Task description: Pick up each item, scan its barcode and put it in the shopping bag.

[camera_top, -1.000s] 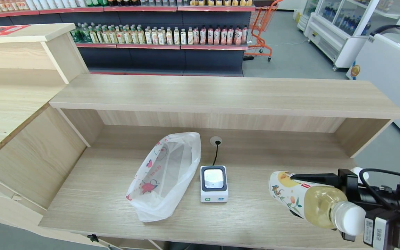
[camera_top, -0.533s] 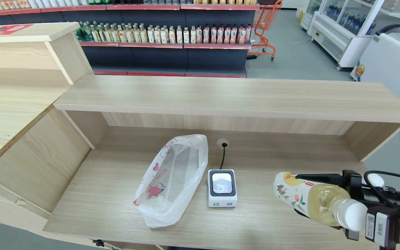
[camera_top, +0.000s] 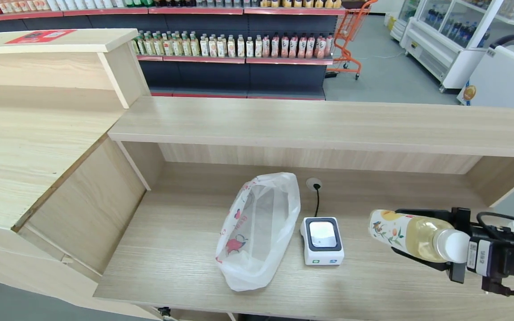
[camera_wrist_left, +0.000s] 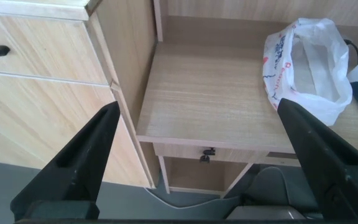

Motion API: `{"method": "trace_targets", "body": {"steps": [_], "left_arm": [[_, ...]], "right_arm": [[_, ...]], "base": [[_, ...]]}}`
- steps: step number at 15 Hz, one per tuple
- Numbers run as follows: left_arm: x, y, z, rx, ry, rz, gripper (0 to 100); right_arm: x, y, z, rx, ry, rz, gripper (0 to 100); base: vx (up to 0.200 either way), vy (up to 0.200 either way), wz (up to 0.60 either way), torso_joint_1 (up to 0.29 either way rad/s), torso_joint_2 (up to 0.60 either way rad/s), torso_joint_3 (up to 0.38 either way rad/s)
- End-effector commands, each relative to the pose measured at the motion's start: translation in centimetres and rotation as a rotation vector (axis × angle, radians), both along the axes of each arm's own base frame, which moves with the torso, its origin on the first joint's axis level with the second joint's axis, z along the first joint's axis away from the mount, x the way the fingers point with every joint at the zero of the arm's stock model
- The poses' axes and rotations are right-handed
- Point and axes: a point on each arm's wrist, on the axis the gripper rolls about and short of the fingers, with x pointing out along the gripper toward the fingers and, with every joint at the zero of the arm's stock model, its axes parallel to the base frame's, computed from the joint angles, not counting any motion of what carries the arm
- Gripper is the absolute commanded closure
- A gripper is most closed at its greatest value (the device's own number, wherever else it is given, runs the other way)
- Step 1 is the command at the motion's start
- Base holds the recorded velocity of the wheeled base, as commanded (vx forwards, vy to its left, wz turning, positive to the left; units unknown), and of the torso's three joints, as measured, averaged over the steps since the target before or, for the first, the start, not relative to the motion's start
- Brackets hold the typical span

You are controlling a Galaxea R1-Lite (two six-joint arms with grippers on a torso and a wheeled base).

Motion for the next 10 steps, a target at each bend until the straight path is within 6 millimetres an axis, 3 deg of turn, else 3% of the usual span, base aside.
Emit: {"method": "trace_targets", "body": {"steps": [1,6,10], "left_arm": [[0.0,0.0,0.0,0.000,0.001,0.000,0],[0.0,0.0,0.0,0.000,0.000,0.000,0],[0.0,0.0,0.0,0.000,0.000,0.000,0]], "right_arm": [[2.3,-1.1,-2.2,0.002,0.050,0.011,100],[4.4,-1.1,-4.7,-0.009,0.089,0.046,100],[5.6,0.7,-6.0,-0.027,0.093,0.126,100]], "base": [[0.000,0.000,0.00,0.000,0.00,0.000],[0.000,0.000,0.00,0.000,0.00,0.000],[0.000,0.000,0.00,0.000,0.00,0.000]]}}
